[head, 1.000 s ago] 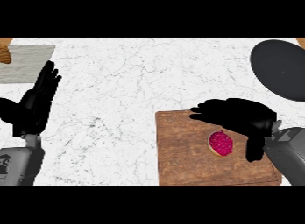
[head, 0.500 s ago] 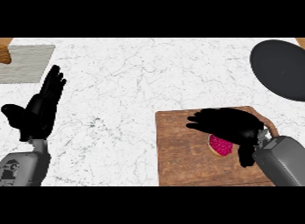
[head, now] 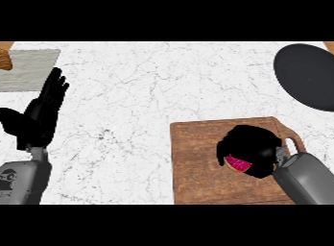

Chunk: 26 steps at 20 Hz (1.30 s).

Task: Pick the cupcake from the cutting board and place it in the pan

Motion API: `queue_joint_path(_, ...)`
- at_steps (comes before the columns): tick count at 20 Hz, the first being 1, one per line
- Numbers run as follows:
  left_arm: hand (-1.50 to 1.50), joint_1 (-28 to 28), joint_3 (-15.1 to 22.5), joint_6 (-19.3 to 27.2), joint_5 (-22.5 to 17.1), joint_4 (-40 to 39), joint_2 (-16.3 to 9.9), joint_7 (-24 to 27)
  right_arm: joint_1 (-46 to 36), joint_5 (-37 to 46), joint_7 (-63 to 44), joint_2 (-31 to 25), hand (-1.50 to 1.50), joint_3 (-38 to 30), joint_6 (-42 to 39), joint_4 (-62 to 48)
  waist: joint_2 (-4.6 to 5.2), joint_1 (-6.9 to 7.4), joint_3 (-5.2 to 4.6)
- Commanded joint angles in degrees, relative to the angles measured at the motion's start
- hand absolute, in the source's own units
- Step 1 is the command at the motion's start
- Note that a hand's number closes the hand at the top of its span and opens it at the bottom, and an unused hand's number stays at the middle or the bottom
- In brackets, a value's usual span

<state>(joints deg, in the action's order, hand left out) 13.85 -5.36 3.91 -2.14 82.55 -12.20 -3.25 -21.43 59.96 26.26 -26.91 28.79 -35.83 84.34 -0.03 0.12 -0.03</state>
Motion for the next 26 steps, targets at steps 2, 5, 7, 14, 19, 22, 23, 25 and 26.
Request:
queue_joint_path(2, 0.0, 0.46, 1.27, 1.15, 1.26, 4.7, 0.54, -5.36, -0.03, 2.75, 5.35, 1.8, 1.5, 1.48, 3.23, -3.25, 0.02, 0.14, 0.05)
queue_joint_path(5, 0.0, -1.6, 0.57, 0.31, 0.99, 2.42, 1.4, -1.09, 1.47, 2.4, 8.31, -0.88, 1.5, -0.95, 2.74, -1.85, 0.0, -0.03, 0.03)
queue_joint_path(7, 0.0, 0.7, -0.02, -0.93, 0.45, 2.08, 0.18, -3.81, -0.68, 4.12, 5.29, 3.88, 1.5, 0.24, 2.07, -3.41, 0.03, 0.03, 0.03)
queue_joint_path(14, 0.0, -0.86, -0.36, 0.43, 0.81, 1.57, 0.48, -1.64, -4.52, -0.94, -35.19, 17.03, 1.5, -27.6, 5.0, -16.28, 0.82, -0.99, -0.06)
queue_joint_path(19, 0.0, 0.32, 0.59, 0.29, 1.27, 2.02, 0.74, -1.8, -14.89, 5.4, -56.31, 22.93, 1.5, -34.51, 18.94, -13.37, 0.18, 1.21, -0.1)
queue_joint_path(22, 0.0, 0.01, 0.99, -0.7, 1.09, 1.83, 0.62, -1.13, -20.5, 11.47, -65.8, 26.29, 1.5, -34.0, 27.58, -12.97, 0.45, 2.53, -0.09)
queue_joint_path(23, 0.0, -0.16, 2.34, -0.69, 1.12, 3.7, 1.48, -2.93, -22.51, 12.05, -69.38, 26.69, 1.5, -33.48, 29.02, -12.79, 0.08, 3.08, -0.01)
queue_joint_path(25, 0.0, 1.75, 1.84, -1.15, 0.98, 2.23, 0.86, -2.79, -26.85, 13.33, -74.35, 26.77, 1.5, -32.19, 33.64, -15.57, 0.61, 3.27, -0.02)
queue_joint_path(26, 0.0, 2.53, 0.64, -1.21, 1.16, 1.78, -0.6, -2.54, -29.64, 14.46, -76.03, 26.8, 1.5, -32.66, 34.55, -16.94, 0.63, 2.95, -0.03)
